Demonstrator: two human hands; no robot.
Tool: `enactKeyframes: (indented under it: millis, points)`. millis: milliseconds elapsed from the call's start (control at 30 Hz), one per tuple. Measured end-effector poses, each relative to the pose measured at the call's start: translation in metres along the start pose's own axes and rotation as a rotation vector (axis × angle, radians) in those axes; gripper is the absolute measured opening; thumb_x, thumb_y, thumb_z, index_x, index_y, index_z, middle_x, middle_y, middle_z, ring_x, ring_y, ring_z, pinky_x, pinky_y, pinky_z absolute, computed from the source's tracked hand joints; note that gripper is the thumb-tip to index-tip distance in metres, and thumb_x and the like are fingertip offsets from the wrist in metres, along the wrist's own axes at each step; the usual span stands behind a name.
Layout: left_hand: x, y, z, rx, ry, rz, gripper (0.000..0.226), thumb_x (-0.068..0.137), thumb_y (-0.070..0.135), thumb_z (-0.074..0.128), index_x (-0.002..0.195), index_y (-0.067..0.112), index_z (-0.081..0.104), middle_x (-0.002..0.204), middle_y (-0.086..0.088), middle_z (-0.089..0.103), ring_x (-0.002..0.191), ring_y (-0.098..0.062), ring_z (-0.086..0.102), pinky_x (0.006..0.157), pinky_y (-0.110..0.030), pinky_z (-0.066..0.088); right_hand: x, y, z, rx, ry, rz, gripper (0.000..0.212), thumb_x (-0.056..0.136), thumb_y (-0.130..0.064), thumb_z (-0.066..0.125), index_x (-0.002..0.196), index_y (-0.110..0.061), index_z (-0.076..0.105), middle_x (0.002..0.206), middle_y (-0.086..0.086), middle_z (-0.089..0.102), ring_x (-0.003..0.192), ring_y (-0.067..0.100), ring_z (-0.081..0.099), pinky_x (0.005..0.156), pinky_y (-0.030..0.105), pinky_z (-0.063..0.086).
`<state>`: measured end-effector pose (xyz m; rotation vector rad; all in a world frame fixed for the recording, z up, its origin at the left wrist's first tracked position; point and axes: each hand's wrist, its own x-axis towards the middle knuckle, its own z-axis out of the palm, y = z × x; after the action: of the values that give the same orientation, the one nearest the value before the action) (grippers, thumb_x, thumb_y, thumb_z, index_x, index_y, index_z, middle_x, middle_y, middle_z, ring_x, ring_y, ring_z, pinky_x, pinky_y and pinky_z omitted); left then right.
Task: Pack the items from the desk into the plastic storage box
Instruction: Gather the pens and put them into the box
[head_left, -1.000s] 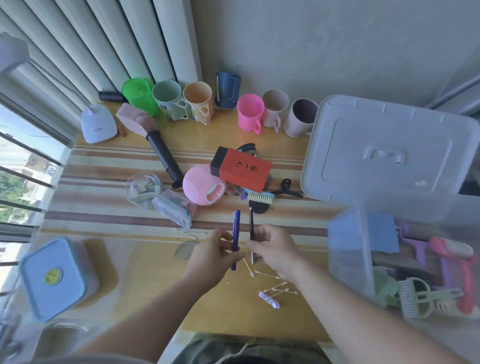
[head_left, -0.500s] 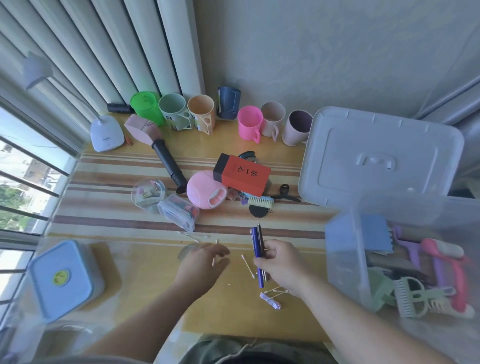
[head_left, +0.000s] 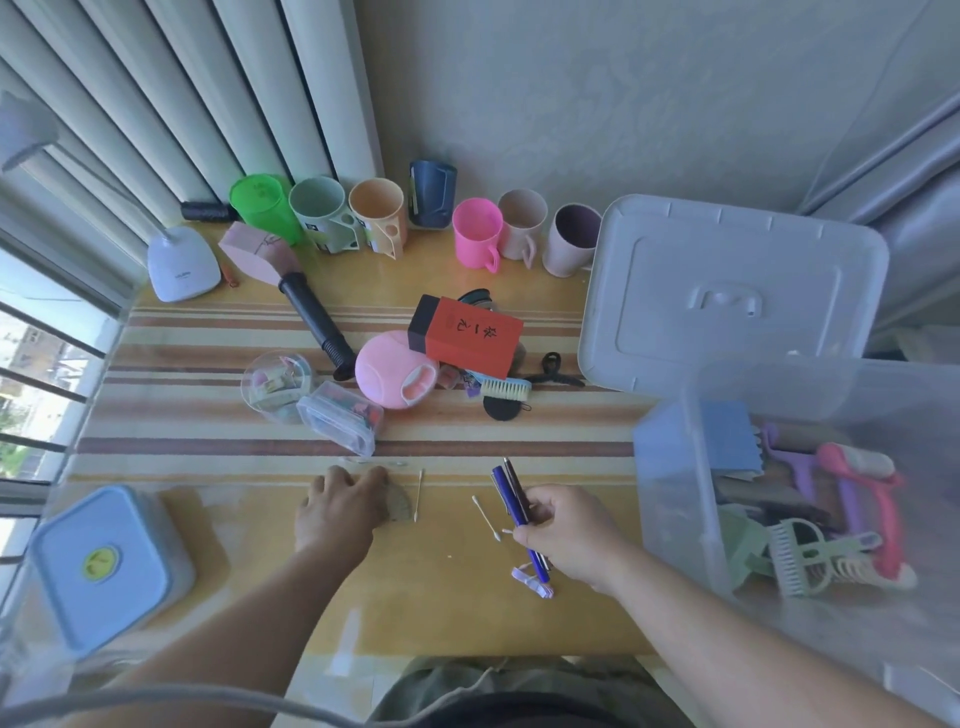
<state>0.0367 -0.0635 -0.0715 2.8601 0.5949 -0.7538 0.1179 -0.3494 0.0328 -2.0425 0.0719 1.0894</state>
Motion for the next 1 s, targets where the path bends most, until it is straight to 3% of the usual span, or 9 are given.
enactKeyframes:
  millis: [133,233,333,433,633,800,867,933,1000]
  points:
    - [0.005,0.009,-0.012,0.039,-0.099,-0.049,0.042,0.089,0.047,0.068,0.121,0.031,0.046,0.122,-0.002,0.051,0.117,-0.027,0.051,0.093,-0.040,0.048,-0.003,0.004,-0.004,0.009,-0.001,-0.002,0.019,0.094,-0.008,0.072,0.105,-0.023,0.076,0.096,-0.002,0.074,0.059,0.006,0.071,0.050,0.018,0.053]
    - [0.006,0.016,-0.033,-0.130,-0.251,-0.036,0.022,0.093,0.037,0.062,0.112,0.029,0.054,0.117,-0.001,0.064,0.105,-0.025,0.061,0.089,-0.039,0.051,-0.006,0.002,-0.009,-0.031,0.008,-0.046,0.019,0.093,-0.013,0.074,0.105,-0.027,0.076,0.096,-0.004,0.074,0.070,0.003,0.071,0.053,0.013,0.052]
    - [0.002,0.041,-0.084,-0.320,-0.338,0.128,0.014,0.091,0.025,0.070,0.105,0.027,0.069,0.114,0.001,0.072,0.095,-0.016,0.067,0.084,-0.033,0.054,-0.009,-0.002,-0.020,-0.056,0.052,-0.077,0.018,0.090,-0.019,0.076,0.101,-0.034,0.076,0.093,-0.007,0.076,0.083,0.012,0.072,0.063,0.021,0.056]
    - [-0.016,0.089,-0.149,-0.431,-0.296,0.352,0.012,0.095,0.025,0.066,0.103,0.030,0.072,0.103,0.013,0.071,0.090,0.000,0.064,0.073,-0.022,0.049,-0.019,-0.014,-0.041,-0.004,0.090,-0.149,0.022,0.089,-0.016,0.076,0.102,-0.034,0.078,0.093,-0.003,0.077,0.085,0.016,0.072,0.080,0.032,0.059]
    - [-0.050,0.194,-0.204,-0.603,-0.072,0.527,0.028,0.095,0.019,0.059,0.110,0.040,0.069,0.099,0.017,0.067,0.081,0.002,0.059,0.065,-0.018,0.042,-0.077,-0.024,-0.154,-0.093,0.279,-0.326,0.020,0.090,-0.022,0.076,0.100,-0.039,0.075,0.083,-0.014,0.076,0.063,0.008,0.066,0.063,0.023,0.053]
    - [-0.069,0.271,-0.182,-0.742,0.009,0.600,0.018,0.095,0.032,0.066,0.109,0.043,0.066,0.086,0.013,0.069,0.073,-0.004,0.063,0.071,-0.030,0.055,-0.095,0.072,-0.246,-0.301,0.372,-0.172,0.019,0.086,-0.031,0.072,0.102,-0.039,0.073,0.077,-0.007,0.076,0.069,0.015,0.071,0.067,0.031,0.057]
    - [-0.076,0.303,-0.168,-0.763,-0.012,0.613,0.018,0.096,0.031,0.065,0.110,0.042,0.067,0.086,0.013,0.071,0.076,-0.005,0.068,0.079,-0.032,0.057,-0.088,0.119,-0.261,-0.496,0.286,-0.080,0.005,0.084,-0.028,0.070,0.088,-0.031,0.068,0.074,-0.004,0.071,0.077,0.022,0.070,0.072,0.034,0.054]
    - [-0.084,0.334,-0.156,-0.732,-0.065,0.657,0.022,0.100,0.028,0.059,0.117,0.040,0.067,0.090,0.014,0.073,0.081,-0.003,0.069,0.082,-0.028,0.056,-0.081,0.151,-0.259,-0.702,0.067,-0.018,0.013,0.086,-0.018,0.065,0.077,-0.026,0.062,0.074,-0.003,0.065,0.079,0.021,0.065,0.070,0.034,0.047]
    - [-0.093,0.362,-0.145,-0.649,-0.095,0.694,0.024,0.103,0.027,0.056,0.122,0.035,0.069,0.095,0.017,0.071,0.084,0.000,0.066,0.078,-0.018,0.050,-0.072,0.165,-0.250,-0.830,-0.127,-0.028,0.019,0.084,-0.011,0.061,0.088,-0.027,0.071,0.082,-0.005,0.065,0.082,0.020,0.062,0.074,0.034,0.048]
